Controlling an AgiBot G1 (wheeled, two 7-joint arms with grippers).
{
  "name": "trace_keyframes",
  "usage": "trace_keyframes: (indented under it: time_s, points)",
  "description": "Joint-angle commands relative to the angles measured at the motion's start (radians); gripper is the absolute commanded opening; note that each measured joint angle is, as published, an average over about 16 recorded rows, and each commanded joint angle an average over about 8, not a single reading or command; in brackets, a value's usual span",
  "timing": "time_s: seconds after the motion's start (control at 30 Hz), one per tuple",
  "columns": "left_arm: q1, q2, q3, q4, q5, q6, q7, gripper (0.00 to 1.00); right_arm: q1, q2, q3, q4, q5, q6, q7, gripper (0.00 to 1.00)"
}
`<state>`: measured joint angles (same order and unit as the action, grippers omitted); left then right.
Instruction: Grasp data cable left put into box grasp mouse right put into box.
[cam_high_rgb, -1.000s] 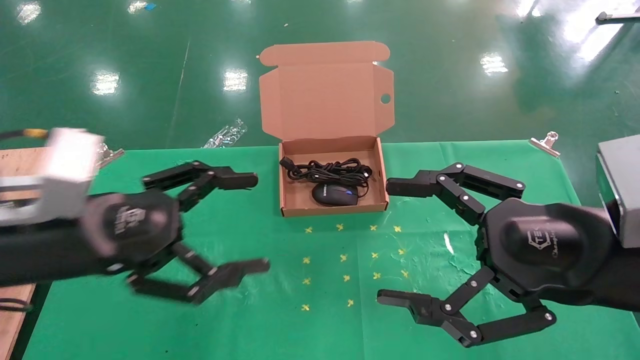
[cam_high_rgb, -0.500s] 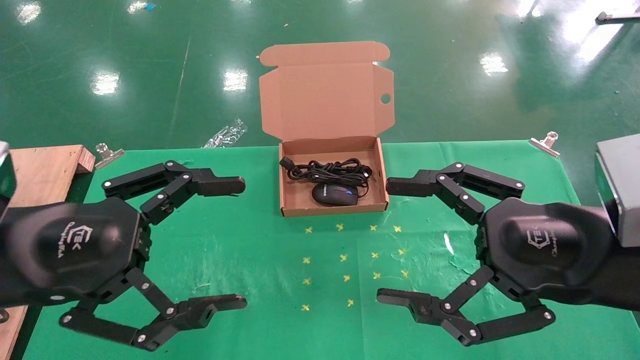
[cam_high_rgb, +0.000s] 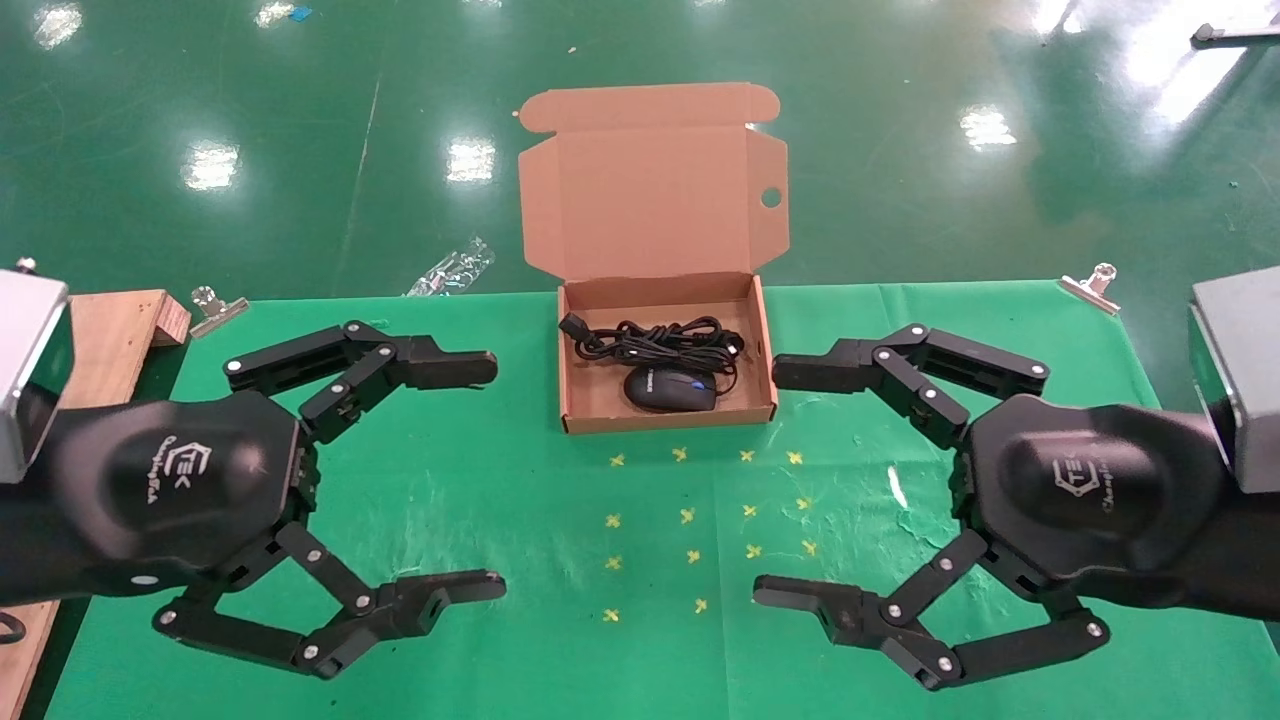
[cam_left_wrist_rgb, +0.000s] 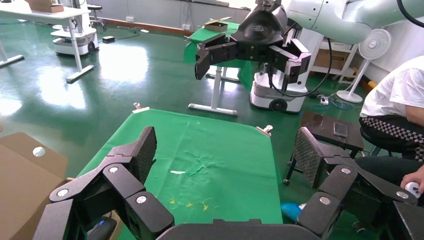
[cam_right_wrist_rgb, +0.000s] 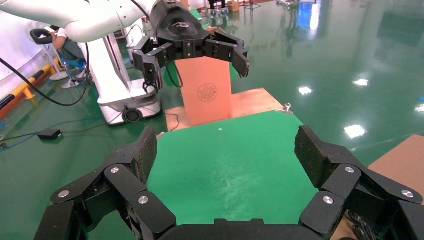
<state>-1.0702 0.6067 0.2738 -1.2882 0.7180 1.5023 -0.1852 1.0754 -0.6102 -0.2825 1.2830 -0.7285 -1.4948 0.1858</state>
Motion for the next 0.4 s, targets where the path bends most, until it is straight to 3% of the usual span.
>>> trace_keyframes:
  time_s: [0.03,0.4]
  points:
    - [-0.001,0.001,0.001,0.001,0.003,-0.002,-0.001,1.00,0.000,0.000,0.000,0.000,0.000,0.000,0.000,1.00]
    - [-0.003,0.003,0.004,0.003,0.009,-0.004,-0.002,1.00,0.000,0.000,0.000,0.000,0.000,0.000,0.000,1.00]
